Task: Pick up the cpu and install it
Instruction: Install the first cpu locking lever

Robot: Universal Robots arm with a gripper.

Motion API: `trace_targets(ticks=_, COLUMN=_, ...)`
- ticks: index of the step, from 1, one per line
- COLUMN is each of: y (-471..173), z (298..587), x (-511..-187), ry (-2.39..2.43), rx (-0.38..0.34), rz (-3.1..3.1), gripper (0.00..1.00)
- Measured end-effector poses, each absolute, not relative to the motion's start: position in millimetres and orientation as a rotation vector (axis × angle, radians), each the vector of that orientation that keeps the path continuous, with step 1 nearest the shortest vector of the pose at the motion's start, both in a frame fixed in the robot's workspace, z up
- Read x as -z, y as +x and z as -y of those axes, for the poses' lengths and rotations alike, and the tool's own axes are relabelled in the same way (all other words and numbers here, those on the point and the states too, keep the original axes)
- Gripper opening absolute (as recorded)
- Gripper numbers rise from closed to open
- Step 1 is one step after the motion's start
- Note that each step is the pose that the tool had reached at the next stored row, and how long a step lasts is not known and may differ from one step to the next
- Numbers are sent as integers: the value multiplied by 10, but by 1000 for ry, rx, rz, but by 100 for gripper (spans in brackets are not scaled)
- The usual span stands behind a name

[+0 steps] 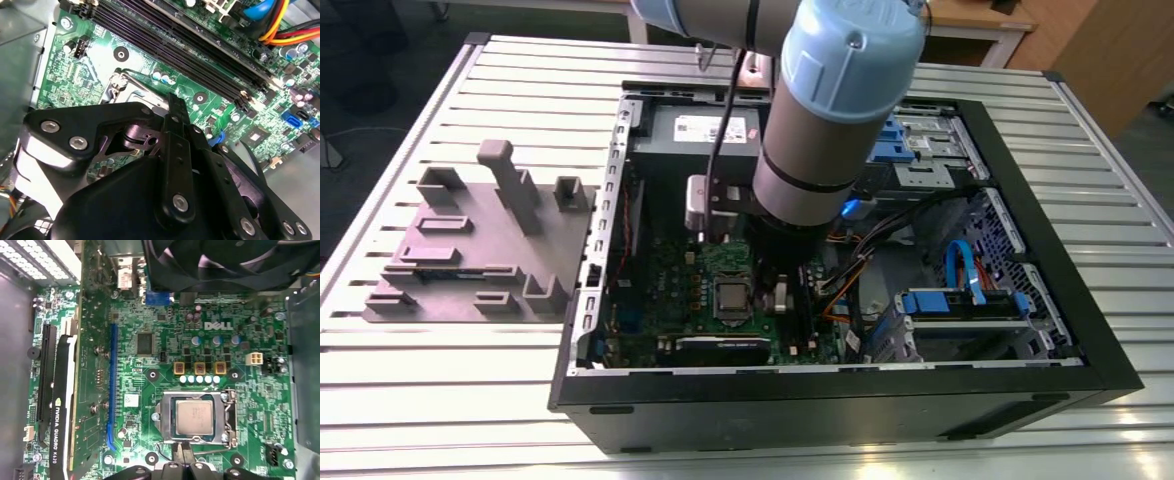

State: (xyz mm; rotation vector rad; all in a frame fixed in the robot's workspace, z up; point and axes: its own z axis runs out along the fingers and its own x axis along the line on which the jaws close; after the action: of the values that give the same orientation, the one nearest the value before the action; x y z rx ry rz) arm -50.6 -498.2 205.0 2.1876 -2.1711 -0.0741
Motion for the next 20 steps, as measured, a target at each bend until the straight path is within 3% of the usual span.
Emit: trace_targets(ticks=20, y=-496, z=5025, x=-1898, ry=2268, rx=63, rz=2075, gripper=11)
